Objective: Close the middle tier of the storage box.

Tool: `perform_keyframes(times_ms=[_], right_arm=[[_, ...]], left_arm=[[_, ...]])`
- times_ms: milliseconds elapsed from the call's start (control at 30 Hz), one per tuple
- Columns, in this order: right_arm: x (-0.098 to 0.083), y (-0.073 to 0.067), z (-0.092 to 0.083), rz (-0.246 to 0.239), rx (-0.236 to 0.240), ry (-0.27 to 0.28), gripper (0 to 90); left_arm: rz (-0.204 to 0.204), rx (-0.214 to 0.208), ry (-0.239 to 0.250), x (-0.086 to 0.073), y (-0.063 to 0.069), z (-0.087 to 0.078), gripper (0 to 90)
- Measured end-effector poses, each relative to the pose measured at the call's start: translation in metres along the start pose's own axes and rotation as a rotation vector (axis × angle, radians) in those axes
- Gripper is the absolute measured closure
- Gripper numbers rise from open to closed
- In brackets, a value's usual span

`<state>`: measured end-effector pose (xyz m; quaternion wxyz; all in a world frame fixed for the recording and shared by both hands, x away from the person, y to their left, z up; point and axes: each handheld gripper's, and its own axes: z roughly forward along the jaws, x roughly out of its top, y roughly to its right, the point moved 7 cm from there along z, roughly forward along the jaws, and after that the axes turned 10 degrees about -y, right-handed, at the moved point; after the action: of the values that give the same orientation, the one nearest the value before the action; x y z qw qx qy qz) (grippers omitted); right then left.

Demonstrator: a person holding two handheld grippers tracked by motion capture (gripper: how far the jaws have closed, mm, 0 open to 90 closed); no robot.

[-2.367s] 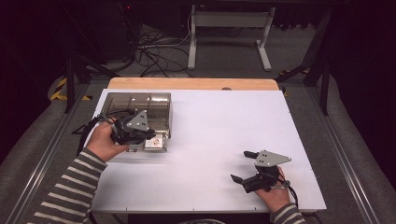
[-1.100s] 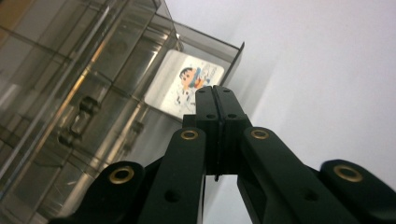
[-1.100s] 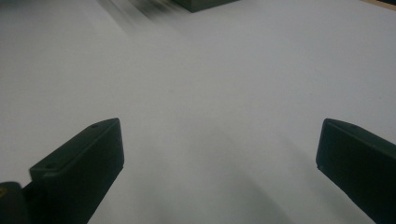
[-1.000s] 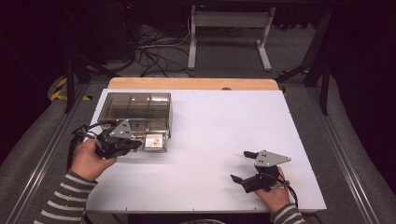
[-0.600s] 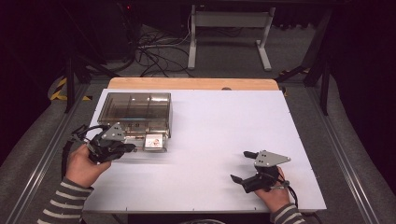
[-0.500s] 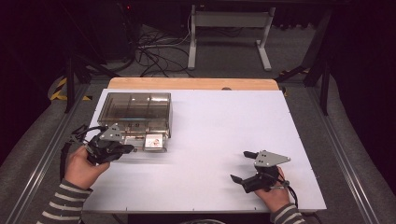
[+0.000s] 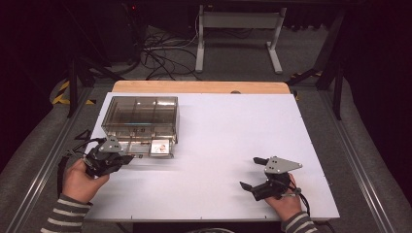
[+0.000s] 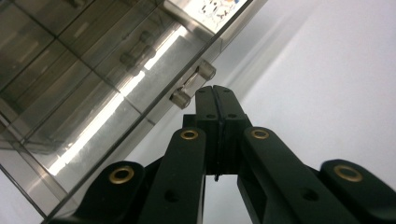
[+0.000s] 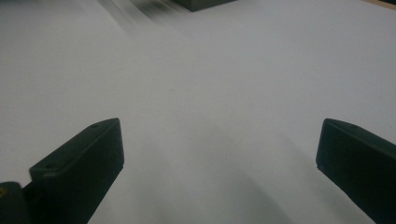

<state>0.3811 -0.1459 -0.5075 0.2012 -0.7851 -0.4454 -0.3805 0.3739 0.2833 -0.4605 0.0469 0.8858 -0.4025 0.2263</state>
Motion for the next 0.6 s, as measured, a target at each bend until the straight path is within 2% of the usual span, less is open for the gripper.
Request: perform_keyframes(times_ms=[100, 233, 300, 467, 600], right_arm=[[0.0, 0.0, 0.0, 0.001, 0.0, 0.0, 1.6], [0.0, 0.0, 0.0, 0.0, 0.0, 0.0, 1.6], [0.0, 0.0, 0.0, 0.001, 0.001, 0.0, 1.6], [0.0, 0.0, 0.0, 0.001, 0.001, 0.0, 1.6], [0.0, 0.0, 0.0, 0.0, 0.001, -0.001, 1.6]], left_arm=[[-0.011, -0.007, -0.004, -0.003, 0.0, 0.001, 89.9], [-0.019, 0.016, -0.026, -0.007, -0.003, 0.002, 89.9], [-0.029, 0.011, -0.033, -0.008, -0.005, 0.003, 89.9], [-0.065, 0.008, -0.06, -0.011, -0.009, 0.007, 89.9], [-0.103, 0.005, -0.063, -0.011, -0.011, 0.011, 89.9]])
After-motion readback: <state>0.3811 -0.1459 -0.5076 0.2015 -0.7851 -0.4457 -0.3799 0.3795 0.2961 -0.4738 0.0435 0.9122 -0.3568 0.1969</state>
